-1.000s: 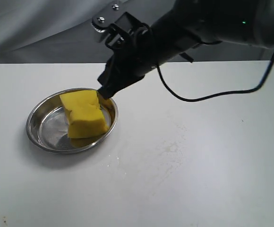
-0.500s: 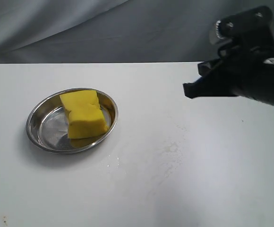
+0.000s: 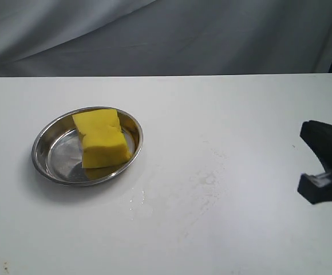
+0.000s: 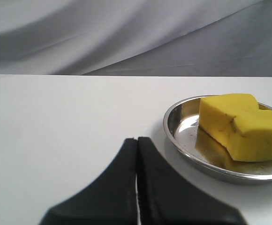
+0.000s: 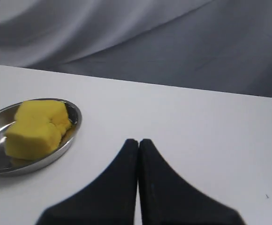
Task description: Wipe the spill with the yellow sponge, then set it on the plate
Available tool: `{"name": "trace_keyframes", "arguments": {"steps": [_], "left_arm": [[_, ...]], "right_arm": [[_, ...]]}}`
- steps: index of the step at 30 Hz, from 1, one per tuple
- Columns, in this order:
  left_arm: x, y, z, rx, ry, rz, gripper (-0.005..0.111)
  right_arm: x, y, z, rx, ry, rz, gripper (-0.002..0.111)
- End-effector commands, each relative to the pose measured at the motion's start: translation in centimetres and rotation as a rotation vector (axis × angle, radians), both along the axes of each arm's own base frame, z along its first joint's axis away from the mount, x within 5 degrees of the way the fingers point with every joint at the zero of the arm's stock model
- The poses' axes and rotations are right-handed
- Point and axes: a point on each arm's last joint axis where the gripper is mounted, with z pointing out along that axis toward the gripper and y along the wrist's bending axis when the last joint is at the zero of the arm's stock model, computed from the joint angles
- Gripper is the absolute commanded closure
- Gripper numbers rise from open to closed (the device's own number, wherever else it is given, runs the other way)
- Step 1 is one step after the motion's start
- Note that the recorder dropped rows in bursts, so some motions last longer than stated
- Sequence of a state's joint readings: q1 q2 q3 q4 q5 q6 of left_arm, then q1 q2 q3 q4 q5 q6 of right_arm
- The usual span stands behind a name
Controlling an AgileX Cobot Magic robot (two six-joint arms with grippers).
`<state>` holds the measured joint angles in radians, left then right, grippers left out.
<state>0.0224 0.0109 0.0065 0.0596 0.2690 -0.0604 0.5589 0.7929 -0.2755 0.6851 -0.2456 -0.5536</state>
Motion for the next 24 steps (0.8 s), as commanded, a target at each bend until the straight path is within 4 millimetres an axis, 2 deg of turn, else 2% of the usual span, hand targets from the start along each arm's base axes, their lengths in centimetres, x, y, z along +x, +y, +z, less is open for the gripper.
{"name": "trace_keyframes", "arguments": {"steps": [1,8,12,15,24], "left_arm": [[0.0,0.0,0.3,-0.006,-0.017,0.003,0.107],[0.0,0.0,0.3,-0.006,-0.017,0.003,0.107],[0.0,0.0,0.3,-0.006,-0.017,0.003,0.107],[0.0,0.0,0.3,-0.006,-0.017,0.003,0.107],[0.0,0.0,0.3,-0.006,-0.017,0.003,0.107]], "right_arm": [[-2.1,-0.7,-0.8,0.032,-0.068,0.033,0.108],[-4.0,-1.9,-2.9,0.055,-0.131,0.032,0.108],[-4.4,-2.4,-4.0,0.048,-0.141,0.019,0.108],[-4.4,-2.8,-3.8,0.058,-0.18,-0.015,0.108],[-4.3,-3.1,-4.2,0.126,-0.111,-0.063,0.108]]}}
